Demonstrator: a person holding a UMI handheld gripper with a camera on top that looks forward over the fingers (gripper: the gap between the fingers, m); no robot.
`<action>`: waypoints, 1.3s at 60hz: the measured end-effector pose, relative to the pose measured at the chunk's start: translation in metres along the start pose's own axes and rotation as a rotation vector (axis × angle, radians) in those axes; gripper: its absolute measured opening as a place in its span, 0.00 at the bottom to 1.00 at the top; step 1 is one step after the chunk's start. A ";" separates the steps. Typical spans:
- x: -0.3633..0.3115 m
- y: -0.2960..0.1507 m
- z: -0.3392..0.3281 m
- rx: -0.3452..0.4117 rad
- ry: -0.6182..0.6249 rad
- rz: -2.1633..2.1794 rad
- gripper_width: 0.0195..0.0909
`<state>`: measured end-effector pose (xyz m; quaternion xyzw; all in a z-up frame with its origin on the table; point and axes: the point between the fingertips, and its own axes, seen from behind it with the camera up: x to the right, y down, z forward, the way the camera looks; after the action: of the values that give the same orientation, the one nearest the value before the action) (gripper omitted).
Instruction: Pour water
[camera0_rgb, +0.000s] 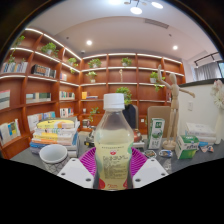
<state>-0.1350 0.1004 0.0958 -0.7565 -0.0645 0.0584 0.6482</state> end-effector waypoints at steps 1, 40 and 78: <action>0.000 0.000 -0.001 0.003 0.001 -0.004 0.27; 0.003 0.007 -0.106 -0.048 0.129 0.136 0.92; 0.006 0.002 -0.208 -0.006 0.206 0.057 0.93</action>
<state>-0.0929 -0.1015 0.1258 -0.7621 0.0236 -0.0013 0.6471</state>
